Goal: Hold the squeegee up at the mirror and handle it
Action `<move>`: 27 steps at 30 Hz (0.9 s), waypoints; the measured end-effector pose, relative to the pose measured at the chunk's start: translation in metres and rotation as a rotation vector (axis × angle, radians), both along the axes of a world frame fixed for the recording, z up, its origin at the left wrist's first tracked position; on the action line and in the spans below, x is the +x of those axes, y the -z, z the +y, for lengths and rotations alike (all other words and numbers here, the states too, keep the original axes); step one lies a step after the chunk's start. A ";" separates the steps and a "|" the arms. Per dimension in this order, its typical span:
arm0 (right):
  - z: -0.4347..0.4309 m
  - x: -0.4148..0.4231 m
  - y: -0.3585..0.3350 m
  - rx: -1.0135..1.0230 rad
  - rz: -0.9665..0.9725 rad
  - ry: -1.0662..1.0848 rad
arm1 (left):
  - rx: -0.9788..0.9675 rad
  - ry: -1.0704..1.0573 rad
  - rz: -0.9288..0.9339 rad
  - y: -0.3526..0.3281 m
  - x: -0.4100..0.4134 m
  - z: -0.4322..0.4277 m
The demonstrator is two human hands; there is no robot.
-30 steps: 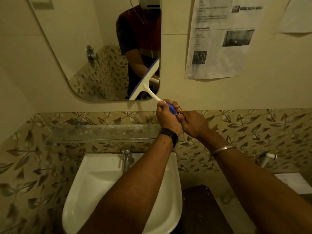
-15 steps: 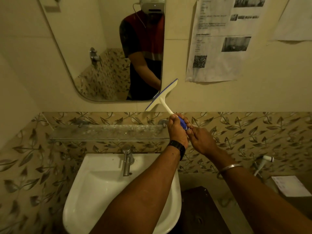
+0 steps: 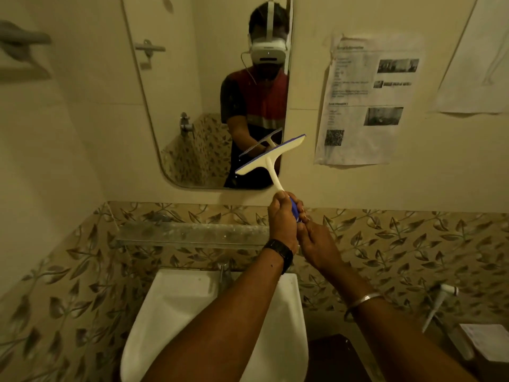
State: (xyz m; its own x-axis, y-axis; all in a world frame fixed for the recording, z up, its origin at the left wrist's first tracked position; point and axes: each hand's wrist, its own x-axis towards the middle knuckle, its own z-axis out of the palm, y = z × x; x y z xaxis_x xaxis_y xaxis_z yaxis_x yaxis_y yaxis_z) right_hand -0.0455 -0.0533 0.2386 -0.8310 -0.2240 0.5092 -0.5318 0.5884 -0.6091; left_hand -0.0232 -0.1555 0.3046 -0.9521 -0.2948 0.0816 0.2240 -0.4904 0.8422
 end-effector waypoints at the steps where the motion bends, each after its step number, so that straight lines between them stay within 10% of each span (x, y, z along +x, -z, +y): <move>1: -0.011 0.005 -0.007 -0.061 -0.009 -0.023 | -0.035 -0.007 0.006 -0.007 0.002 -0.007; 18: -0.130 0.064 -0.032 -0.383 -0.359 -0.248 | -0.532 -0.144 0.094 -0.021 0.042 -0.117; 27: -0.156 0.095 0.003 -0.410 -0.446 -0.213 | -0.487 -0.101 -0.053 0.016 0.062 -0.142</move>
